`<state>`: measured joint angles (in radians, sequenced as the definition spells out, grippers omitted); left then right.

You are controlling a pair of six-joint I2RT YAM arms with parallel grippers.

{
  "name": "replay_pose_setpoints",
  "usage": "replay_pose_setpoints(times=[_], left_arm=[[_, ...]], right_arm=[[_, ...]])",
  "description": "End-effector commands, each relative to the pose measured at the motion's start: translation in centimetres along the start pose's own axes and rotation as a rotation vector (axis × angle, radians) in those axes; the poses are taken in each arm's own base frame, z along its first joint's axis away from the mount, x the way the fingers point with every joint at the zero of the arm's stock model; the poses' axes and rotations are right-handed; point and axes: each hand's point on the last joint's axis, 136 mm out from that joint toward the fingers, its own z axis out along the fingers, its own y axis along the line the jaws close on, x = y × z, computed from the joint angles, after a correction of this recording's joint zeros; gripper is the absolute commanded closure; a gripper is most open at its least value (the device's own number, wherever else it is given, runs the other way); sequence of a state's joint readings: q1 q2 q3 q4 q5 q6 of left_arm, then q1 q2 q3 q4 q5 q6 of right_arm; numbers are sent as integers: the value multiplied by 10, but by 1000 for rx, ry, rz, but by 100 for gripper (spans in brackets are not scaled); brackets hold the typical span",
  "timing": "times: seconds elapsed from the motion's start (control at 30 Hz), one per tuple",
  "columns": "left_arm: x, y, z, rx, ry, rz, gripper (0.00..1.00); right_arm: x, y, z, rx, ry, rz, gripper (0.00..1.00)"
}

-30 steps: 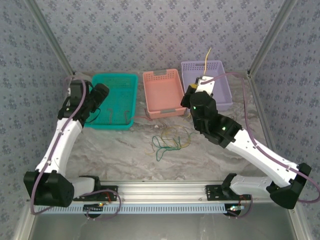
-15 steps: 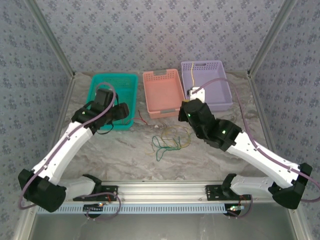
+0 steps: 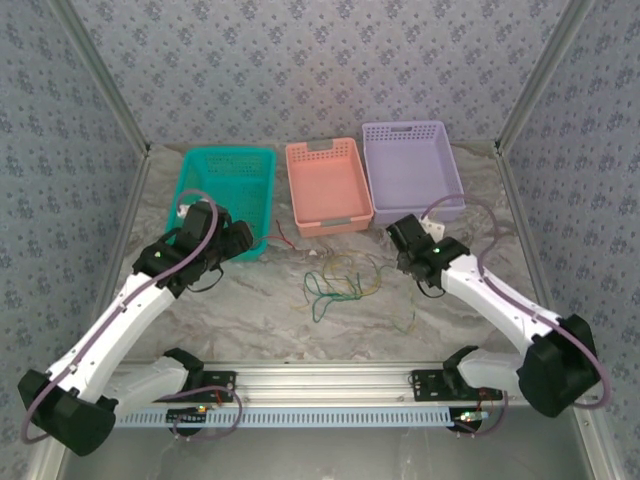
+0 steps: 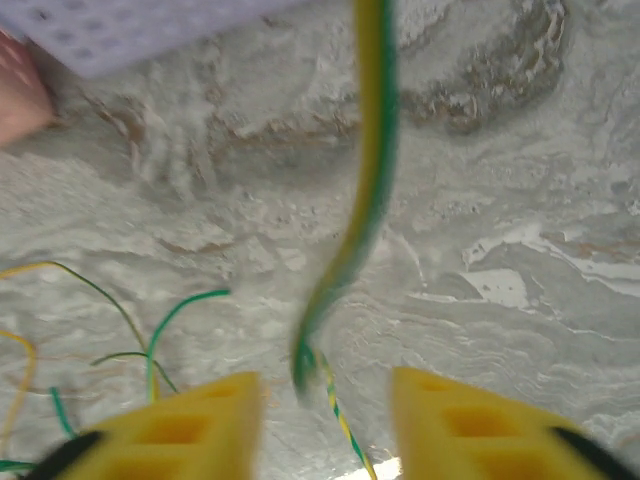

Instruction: Untangle the cables

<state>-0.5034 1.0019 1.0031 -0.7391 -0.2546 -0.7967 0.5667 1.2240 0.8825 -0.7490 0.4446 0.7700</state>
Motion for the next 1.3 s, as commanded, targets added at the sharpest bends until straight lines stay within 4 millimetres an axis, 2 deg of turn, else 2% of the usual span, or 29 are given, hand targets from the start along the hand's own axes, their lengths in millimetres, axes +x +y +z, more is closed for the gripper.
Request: replay_pose_setpoints(times=[0.0,0.03,0.1,0.17,0.2,0.23,0.3,0.4,0.6,0.77,0.83,0.9,1.0,1.13,1.23,1.27], left_arm=[[-5,20,-1,-29,-7,-84,23],[-7,26,0,-30,1,-113,23],[-9,41,4,-29,22,-181,23],[-10,54,7,-34,41,-236,23],[-10,58,9,-36,51,-254,23],[-9,61,12,-37,60,-268,23],[-6,64,21,-43,79,-281,22],[-2,65,35,-49,126,-297,21],[4,73,59,-60,163,-361,17],[10,75,74,-68,178,-395,16],[11,76,82,-71,182,-401,15],[12,80,90,-95,184,-399,17],[13,87,104,-140,191,-389,28],[18,91,114,-173,201,-377,47],[20,95,112,-206,177,-363,70],[22,97,111,-214,173,-363,74]], right_arm=[[-29,20,-41,-14,-164,-83,34],[-37,35,-60,-51,-234,-134,29],[-45,90,-99,-221,-348,-303,26],[-34,156,-124,-451,-349,-505,27],[-27,182,-131,-526,-333,-599,28],[-17,210,-131,-570,-313,-711,29],[5,250,-119,-637,-257,-885,30],[17,286,-99,-689,-216,-1017,30],[26,329,-55,-666,-187,-1165,31],[22,348,-21,-593,-196,-1185,35],[23,354,-15,-597,-194,-1186,40],[24,357,-12,-593,-185,-1195,51],[26,357,-17,-607,-199,-1207,71],[22,354,-41,-642,-253,-1218,100],[15,351,-62,-688,-272,-1205,100],[12,351,-72,-709,-279,-1199,100]])
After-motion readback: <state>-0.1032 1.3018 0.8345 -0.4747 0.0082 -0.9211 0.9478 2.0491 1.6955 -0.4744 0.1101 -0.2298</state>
